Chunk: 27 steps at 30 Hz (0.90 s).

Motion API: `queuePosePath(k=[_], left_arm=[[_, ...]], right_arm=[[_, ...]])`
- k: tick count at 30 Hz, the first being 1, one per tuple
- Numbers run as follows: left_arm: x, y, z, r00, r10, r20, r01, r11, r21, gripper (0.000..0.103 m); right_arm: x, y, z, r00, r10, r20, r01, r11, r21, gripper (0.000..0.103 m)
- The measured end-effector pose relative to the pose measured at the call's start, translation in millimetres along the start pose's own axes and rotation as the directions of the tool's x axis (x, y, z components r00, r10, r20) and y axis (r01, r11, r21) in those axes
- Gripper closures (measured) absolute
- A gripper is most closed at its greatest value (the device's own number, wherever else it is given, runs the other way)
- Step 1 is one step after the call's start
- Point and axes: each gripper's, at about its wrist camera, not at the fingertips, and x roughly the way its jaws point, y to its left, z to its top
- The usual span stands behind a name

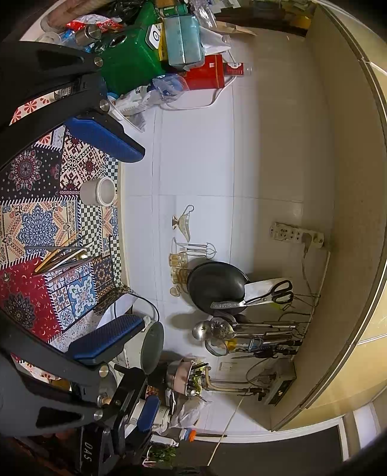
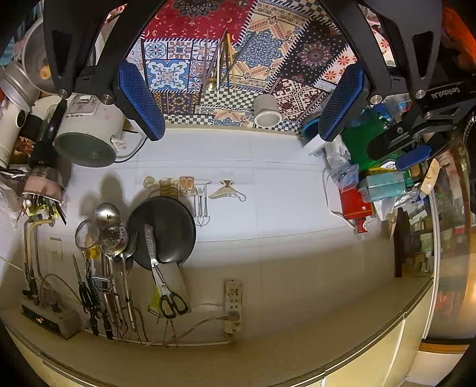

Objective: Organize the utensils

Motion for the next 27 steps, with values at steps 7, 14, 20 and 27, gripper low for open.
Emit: queuePosePath(k=[7,14,20,27], left_arm=[[2.6,5.4,-0.8,1.0,-0.007,-0.006,0.007,1.0,-0.008,0.0],[2.7,6.0,-2.1,1.0,-0.006,-0.007,0.006,1.0,-0.008,0.0],[3.4,8.9,-3.7,1.0,-0.009,-0.01,0.009,1.0,-0.011,0.0],[5.8,11.7,-4.8,1.0,-0.014,-0.02,0.013,1.0,-0.015,0.0]], right_arm=[[2.9,1.8,0.8,1.0,0.0,-0.004,0.0,1.0,0.004,0.0],[3.4,1.4,1.0,1.0,-0.002,-0.003,0.002,1.0,0.001,0.0],[3.9,3.8,1.9,1.0,-0.008,0.006,0.008,1.0,0.002,0.0],[5.8,6.0,2.4,1.0,-0.005,0.01,0.005,1.0,0.004,0.0]])
